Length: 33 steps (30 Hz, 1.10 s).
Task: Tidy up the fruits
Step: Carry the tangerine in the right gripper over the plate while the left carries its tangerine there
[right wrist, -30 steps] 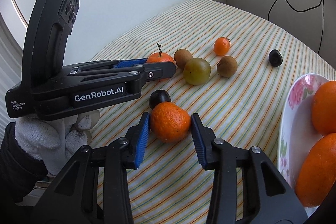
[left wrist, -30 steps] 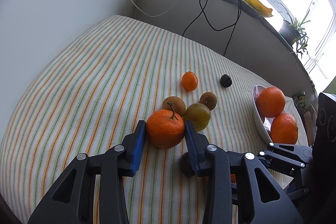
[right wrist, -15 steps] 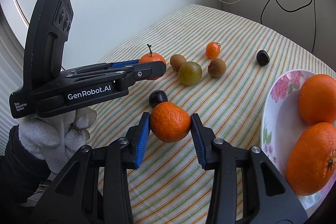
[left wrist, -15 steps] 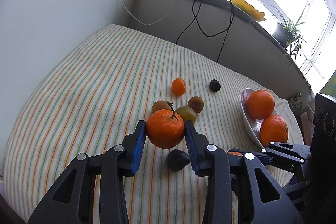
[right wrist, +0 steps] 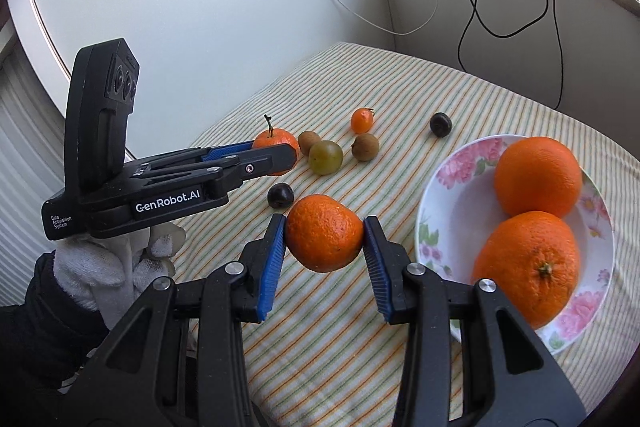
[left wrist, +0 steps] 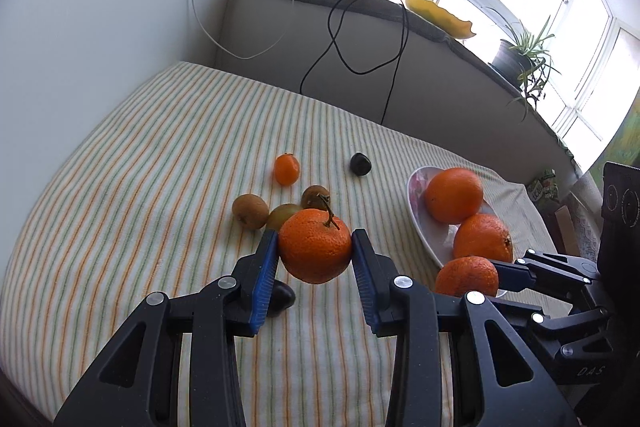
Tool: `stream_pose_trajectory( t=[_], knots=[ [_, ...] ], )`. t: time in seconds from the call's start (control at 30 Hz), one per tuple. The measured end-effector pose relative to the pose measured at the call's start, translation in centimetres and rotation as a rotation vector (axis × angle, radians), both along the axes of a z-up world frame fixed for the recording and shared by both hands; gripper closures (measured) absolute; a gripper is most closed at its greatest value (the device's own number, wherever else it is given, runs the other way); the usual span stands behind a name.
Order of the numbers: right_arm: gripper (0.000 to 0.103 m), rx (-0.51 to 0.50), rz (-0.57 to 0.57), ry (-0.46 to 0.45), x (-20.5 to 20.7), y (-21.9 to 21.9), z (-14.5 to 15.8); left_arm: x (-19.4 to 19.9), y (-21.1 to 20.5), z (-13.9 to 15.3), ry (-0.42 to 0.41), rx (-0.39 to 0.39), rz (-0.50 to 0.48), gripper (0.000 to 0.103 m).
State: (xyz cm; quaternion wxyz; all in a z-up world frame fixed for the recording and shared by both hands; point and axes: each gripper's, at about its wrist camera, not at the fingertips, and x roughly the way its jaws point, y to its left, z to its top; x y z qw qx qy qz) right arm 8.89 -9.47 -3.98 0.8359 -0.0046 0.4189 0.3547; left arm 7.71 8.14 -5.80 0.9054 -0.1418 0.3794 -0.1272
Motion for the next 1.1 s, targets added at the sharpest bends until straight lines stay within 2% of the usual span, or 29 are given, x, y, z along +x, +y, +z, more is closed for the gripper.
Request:
stream_pose_trajectory(
  t=[0.63,1.1],
  knots=[
    [0.062,0.026,-0.162,-0.033,0.5,-8.2,1.8,0.1,-6.8,1.2,-0.012,-0.017,-0.127,0.068],
    [0.062,0.009,-0.254,-0.031,1.2,-13.1,1.2,1.2,-11.1,1.1,-0.003,-0.001,-0.19,0.068]
  ],
)
